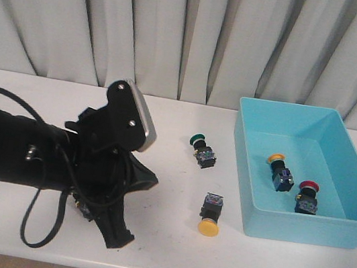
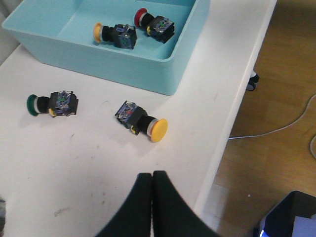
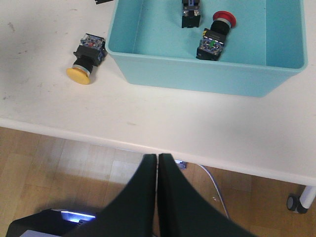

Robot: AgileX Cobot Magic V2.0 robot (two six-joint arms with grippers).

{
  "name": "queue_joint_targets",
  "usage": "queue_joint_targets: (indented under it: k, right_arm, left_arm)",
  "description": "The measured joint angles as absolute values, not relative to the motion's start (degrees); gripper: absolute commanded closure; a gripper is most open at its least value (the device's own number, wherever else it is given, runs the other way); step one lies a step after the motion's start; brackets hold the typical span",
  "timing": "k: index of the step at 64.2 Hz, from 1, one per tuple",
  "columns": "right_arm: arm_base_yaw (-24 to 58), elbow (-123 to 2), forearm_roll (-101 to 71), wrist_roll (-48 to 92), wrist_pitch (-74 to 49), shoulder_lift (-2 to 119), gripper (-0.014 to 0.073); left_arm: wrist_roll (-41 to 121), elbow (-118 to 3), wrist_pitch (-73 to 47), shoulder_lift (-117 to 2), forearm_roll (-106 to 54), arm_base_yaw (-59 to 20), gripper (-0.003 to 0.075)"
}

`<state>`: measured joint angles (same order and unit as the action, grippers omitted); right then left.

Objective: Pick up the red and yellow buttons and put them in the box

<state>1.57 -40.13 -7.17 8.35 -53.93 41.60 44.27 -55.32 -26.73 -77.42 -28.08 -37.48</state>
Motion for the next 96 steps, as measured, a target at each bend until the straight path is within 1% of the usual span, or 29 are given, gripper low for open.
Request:
queue_joint_targets:
  k: [3,12,15,21,28,38,45,56,68,74,89,96]
  right_arm:
    - [1.57,-40.13,-7.24,8.35,-53.93,41.6,0.0601]
    - [1.57,-40.13,-7.52,8.35,-53.93,41.6,0.0601]
    - [1.57,-40.13,-7.57,8.35,-53.93,41.6,0.0601]
    - [1.57,-40.13,-7.57,8.35,-53.93,41.6,0.0601]
    - [1.57,-40.13,-7.57,8.35,-53.93,41.6,0.0601]
    - [1.57,-40.13,-7.59,8.35,-53.93,41.6,0.0601]
    - [1.57,-40.13,-7.64,8.35,-53.93,41.6,0.0601]
    - [1.57,-40.13,-7.64,8.35,-53.93,41.6,0.0601]
    - [1.57,-40.13,-7.64,8.35,-53.93,41.6,0.0601]
    - [1.57,-40.13,-7.64,8.35,-53.93,41.6,0.0601]
    - [1.57,-40.13,-7.66,8.35,-54.05,41.6,0.0601]
    - [1.57,-40.13,-7.66,8.35,-54.74,41.6,0.0601]
  left_arm:
    - [39.81,-55.32,-26.14,-76.18,-24.3,-37.48,0.0728]
    - [19.64,-55.3,-25.38,-71.03,-7.34,-35.35,0.0728]
    - [12.86,-55.19,-25.59,-68.96,-2.67,-33.65,0.0728]
    - [6.25,-53.17,-25.65,-63.89,2.7,-28.77,0.0728]
    - [4.2,-47.26,-22.69,-56.01,4.38,-22.77,0.0728]
    - [3.73,-30.77,-14.19,-39.38,4.42,-13.97,0.0728]
    - [3.67,-21.1,-10.5,-27.08,2.71,-8.45,0.0728]
    - [1.1,-8.64,-7.92,-12.71,0.44,-2.96,0.0728]
    - [-5.9,0.36,-7.47,-3.21,2.03,-1.98,0.0728]
    - [-7.57,1.45,-6.57,-0.27,2.48,-1.98,0.0728]
    - [-8.02,1.52,-1.33,0.63,2.89,-1.98,0.0728]
    - [-7.79,1.52,-0.89,0.63,3.09,-1.98,0.0728]
